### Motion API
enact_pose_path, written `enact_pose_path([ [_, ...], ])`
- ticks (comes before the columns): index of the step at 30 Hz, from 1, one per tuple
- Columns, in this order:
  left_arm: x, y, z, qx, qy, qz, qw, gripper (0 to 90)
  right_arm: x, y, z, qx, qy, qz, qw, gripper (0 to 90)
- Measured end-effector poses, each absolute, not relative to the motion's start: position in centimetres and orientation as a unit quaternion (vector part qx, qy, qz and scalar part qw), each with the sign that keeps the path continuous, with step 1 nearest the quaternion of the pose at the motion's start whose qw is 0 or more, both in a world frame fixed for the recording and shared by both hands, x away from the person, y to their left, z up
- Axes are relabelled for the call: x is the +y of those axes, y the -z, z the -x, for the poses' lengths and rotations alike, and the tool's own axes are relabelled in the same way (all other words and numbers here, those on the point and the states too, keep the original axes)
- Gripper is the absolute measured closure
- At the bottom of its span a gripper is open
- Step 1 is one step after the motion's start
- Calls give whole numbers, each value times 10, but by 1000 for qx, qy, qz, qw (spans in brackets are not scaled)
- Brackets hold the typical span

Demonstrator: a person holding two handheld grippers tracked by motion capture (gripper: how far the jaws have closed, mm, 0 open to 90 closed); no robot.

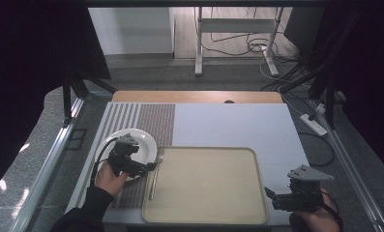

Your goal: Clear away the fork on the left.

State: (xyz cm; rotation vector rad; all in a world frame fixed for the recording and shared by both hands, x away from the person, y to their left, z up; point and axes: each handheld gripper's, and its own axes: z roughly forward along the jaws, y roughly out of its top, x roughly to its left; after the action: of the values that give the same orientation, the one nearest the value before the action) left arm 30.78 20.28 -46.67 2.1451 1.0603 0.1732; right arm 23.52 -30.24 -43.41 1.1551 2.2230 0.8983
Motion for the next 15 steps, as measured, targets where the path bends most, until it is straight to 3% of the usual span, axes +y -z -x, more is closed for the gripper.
enact_pose_path([
  [15,216,465,-293,423,-72,-825,368,0,-302,434,-235,813,-325,-421,238,0],
])
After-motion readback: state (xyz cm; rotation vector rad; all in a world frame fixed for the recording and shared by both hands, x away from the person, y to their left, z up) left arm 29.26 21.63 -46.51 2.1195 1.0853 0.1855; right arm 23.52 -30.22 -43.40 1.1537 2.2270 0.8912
